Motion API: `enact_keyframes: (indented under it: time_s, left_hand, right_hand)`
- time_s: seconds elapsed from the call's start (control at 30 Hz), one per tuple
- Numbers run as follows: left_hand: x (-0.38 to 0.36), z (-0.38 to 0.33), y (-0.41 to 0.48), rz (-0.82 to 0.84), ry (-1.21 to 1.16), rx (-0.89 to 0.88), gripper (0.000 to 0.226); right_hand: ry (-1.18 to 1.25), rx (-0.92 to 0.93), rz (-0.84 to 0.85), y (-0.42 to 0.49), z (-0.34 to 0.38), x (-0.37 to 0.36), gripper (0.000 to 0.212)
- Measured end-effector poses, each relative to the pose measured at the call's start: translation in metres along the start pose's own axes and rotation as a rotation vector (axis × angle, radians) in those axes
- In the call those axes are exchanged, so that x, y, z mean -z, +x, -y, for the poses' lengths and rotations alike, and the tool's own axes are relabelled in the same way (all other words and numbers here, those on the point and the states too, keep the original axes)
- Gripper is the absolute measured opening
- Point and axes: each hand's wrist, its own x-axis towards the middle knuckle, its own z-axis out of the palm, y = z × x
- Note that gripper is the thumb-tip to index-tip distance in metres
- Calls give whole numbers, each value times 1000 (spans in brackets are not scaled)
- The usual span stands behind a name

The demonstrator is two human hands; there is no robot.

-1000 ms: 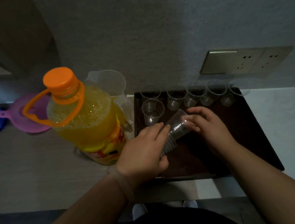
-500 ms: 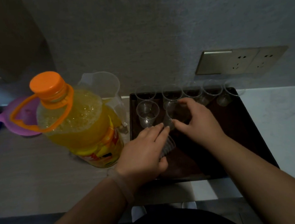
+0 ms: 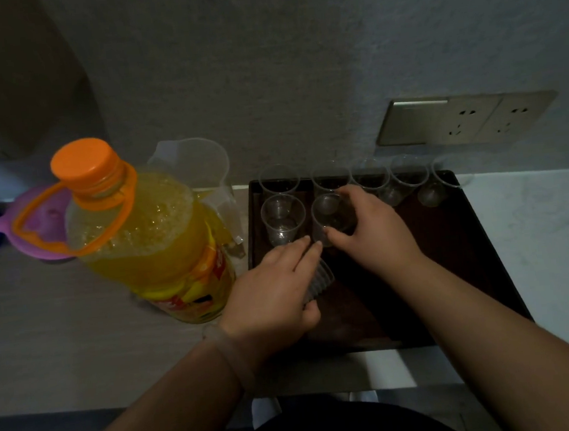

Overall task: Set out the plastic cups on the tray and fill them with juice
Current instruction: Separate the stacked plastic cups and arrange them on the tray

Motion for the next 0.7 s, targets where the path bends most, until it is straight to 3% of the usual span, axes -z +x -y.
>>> enact_keyframes:
  time_s: [0.53,0.7]
  left_hand:
    - [3,-6,3,-30,-31,-4,79]
    - [7,-10,3,-54,11,-7,74]
  right_hand:
    - [50,-6,6,-12,-4,9,62]
    - [214,-12,-147,-33,-5,23,36]
